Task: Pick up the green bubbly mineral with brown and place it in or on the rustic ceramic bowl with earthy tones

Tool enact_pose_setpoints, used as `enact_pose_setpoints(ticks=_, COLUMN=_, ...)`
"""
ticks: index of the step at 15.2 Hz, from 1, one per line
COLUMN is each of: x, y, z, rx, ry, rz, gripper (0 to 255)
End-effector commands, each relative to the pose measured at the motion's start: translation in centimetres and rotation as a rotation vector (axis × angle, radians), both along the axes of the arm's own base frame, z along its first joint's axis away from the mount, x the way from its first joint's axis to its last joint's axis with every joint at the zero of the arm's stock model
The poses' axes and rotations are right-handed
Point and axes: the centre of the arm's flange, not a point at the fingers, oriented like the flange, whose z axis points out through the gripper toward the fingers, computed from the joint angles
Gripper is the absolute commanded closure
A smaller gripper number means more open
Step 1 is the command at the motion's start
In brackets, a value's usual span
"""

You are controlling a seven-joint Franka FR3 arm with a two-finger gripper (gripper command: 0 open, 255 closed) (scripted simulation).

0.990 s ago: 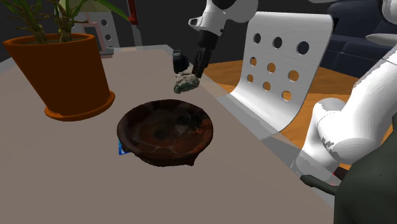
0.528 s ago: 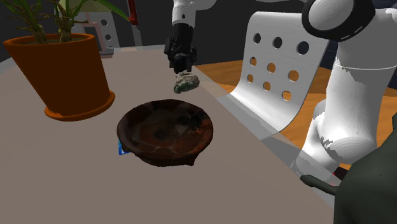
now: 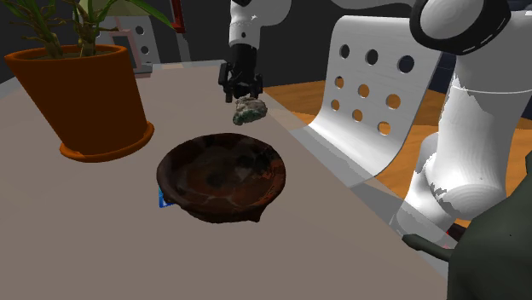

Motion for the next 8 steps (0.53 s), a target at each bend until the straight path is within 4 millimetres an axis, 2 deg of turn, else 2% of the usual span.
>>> enact_pose_setpoints(ticks=1, x=-0.03, y=0.03, z=-0.05, rx=0.0, ry=0.0, rz=0.0, gripper=0)
enact_pose_setpoints(ticks=5, x=-0.03, y=0.02, z=-0.04, rx=0.0, ry=0.0, rz=0.0, gripper=0)
enact_pose_setpoints(ticks=6, x=-0.03, y=0.02, z=-0.04, rx=0.0, ry=0.0, rz=0.0, gripper=255)
enact_pose_setpoints(ticks=8, x=-0.03, y=0.02, z=-0.04, rx=0.0, ry=0.0, rz=0.0, gripper=255)
